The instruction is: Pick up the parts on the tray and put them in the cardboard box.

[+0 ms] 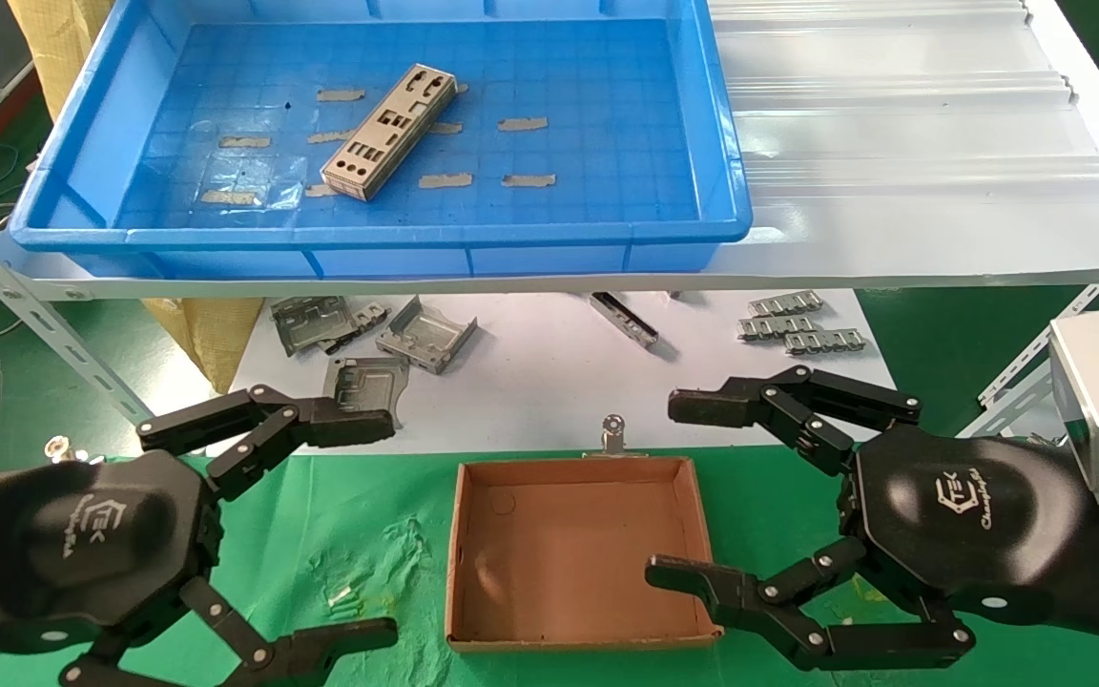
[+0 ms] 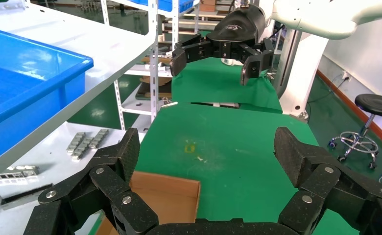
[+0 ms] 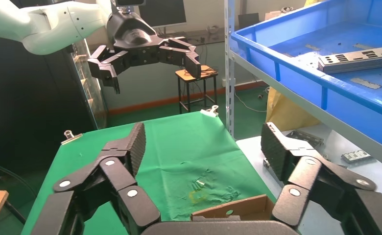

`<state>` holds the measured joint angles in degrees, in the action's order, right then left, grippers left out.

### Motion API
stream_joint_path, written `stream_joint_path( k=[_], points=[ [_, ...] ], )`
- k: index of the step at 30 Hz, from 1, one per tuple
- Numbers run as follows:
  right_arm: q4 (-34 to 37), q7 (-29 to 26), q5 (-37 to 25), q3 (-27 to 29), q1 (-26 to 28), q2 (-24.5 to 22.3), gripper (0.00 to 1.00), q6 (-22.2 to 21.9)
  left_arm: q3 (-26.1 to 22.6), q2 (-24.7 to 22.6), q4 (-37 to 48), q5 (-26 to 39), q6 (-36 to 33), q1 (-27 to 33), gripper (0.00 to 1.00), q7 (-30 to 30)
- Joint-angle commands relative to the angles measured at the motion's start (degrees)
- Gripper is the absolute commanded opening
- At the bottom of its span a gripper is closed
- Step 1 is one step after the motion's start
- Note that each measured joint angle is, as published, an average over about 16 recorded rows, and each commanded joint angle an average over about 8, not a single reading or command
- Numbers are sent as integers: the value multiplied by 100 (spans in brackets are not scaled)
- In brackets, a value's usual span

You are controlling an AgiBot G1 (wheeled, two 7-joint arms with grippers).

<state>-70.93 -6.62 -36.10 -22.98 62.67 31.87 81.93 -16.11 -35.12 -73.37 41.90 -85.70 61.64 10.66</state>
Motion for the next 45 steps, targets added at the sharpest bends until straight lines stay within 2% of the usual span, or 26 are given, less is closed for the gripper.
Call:
stream_joint_path(
  k=[1, 42, 43, 45],
  points=[
    [0, 0, 0, 0, 0, 0, 0, 0, 0, 0, 0, 0, 0, 0, 100, 0],
    [0, 0, 0, 0, 0, 0, 0, 0, 0, 0, 0, 0, 0, 0, 100, 0],
    [0, 0, 0, 0, 0, 0, 5, 0, 0, 0, 0, 0, 0, 0, 100, 0],
    [0, 0, 0, 0, 0, 0, 31, 0, 0, 0, 0, 0, 0, 0, 100, 0]
  ],
)
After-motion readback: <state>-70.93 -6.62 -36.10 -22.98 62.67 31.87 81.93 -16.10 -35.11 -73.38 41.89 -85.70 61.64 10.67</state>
